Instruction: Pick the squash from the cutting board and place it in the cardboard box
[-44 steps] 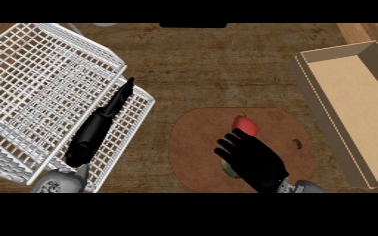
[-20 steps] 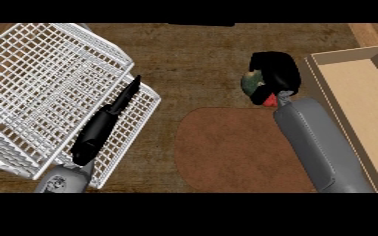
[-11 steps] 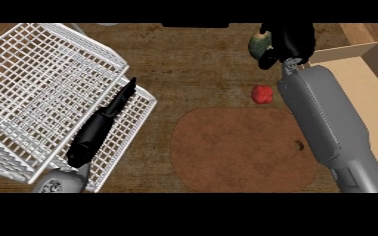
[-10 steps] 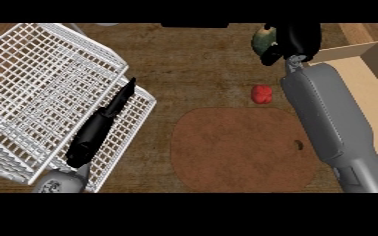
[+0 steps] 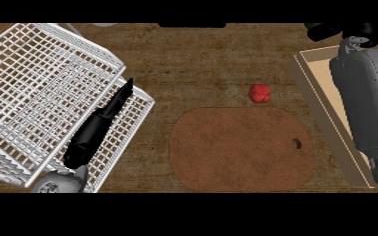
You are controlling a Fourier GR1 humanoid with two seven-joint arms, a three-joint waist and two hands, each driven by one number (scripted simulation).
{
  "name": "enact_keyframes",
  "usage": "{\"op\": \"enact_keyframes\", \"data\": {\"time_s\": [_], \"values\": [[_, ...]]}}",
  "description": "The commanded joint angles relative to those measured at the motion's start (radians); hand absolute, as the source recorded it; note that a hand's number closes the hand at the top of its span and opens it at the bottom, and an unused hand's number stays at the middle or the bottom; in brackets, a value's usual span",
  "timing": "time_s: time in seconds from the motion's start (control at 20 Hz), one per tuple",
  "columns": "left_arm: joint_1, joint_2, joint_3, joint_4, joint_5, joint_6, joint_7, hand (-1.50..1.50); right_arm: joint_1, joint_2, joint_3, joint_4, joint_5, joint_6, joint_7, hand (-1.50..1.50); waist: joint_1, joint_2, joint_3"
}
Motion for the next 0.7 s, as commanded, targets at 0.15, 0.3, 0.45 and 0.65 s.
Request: {"op": "enact_keyframes", "data": {"time_s": [0.15, 0.3, 0.45, 0.65], "values": [[-0.068, 0.087, 0.115, 0.003, 0.004, -0.015, -0.006, 0.00, 0.038, -0.139, -0.114, 0.070, -0.039, -0.014, -0.053, 1.50, 0.003, -0.001, 0.011], [-0.074, 0.089, 0.112, -0.046, 0.027, -0.035, 0.046, 0.00, 0.043, -0.221, -0.137, 0.151, -0.073, 0.093, -0.117, 1.50, 0.007, -0.002, 0.011], [-0.090, 0.096, 0.127, -0.032, 0.032, -0.041, 0.034, 0.00, 0.064, -0.222, -0.151, 0.196, -0.115, 0.194, -0.118, 1.50, 0.001, -0.004, 0.011], [-0.071, 0.064, 0.119, 0.009, 0.018, -0.018, 0.000, 0.00, 0.119, -0.253, -0.199, 0.284, -0.193, 0.286, -0.208, 1.50, -0.001, -0.001, 0.011]]}}
